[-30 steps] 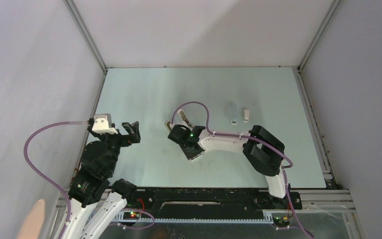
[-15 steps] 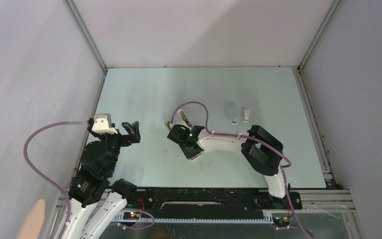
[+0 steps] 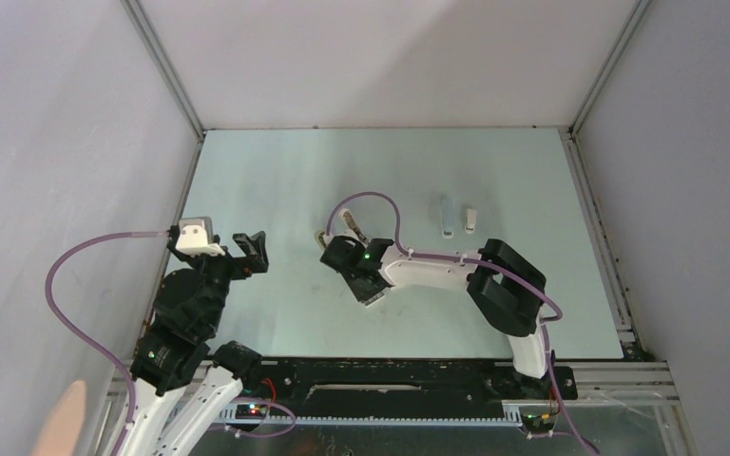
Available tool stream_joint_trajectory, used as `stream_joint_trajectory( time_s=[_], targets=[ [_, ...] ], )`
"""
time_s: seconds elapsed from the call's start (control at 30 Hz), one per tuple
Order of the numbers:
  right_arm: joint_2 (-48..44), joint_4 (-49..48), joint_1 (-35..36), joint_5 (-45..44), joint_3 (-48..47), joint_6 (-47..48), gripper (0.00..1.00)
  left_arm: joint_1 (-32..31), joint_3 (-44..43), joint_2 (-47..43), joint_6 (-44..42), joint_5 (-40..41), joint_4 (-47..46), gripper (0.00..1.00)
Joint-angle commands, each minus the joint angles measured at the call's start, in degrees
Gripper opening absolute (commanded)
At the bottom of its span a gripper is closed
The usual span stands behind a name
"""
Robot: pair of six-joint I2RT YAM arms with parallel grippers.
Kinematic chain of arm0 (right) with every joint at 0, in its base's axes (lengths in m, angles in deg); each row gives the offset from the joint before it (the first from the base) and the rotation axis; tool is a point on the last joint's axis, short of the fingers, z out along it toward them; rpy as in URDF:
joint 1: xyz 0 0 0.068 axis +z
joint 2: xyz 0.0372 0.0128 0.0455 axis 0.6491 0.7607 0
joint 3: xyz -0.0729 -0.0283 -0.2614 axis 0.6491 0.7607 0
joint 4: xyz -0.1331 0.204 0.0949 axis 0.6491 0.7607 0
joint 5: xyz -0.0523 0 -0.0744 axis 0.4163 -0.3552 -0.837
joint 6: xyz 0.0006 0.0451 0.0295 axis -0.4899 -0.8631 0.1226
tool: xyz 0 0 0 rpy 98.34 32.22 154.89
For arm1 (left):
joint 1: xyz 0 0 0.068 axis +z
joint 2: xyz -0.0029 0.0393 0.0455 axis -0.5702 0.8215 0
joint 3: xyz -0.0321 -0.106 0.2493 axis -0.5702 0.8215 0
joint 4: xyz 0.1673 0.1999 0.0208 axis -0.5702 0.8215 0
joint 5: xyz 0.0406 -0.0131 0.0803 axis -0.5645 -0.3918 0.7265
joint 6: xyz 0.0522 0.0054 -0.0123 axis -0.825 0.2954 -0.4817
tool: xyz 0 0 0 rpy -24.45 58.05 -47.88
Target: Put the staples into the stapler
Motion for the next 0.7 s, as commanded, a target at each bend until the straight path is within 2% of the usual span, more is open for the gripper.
stream_joint_trajectory(
  time_s=[0.0, 0.3, 0.5, 0.67],
  targets=[
    [-6.6, -0.4, 0.4, -0.3, -0.5, 3.2, 0.12, 0.5, 0.1, 0.2, -0.2, -0.3, -1.4, 1.0],
    [-13.4, -9.5, -1.5, 1.8, 2.6, 16.6, 0.11, 0.5, 0.2, -0.1, -0.2, -0.2, -1.4, 1.0],
    [-14.1, -19.1, -4.3, 7.2, 5.6, 26.3, 0.11, 0.5, 0.2, 0.4, -0.2, -0.1, -1.5, 1.0],
    [-12.9, -24.6, -7.9, 15.0, 7.7, 29.3, 0.11, 0.6, 0.2, 0.6, -0.3, -0.1, -1.4, 1.0]
  ],
)
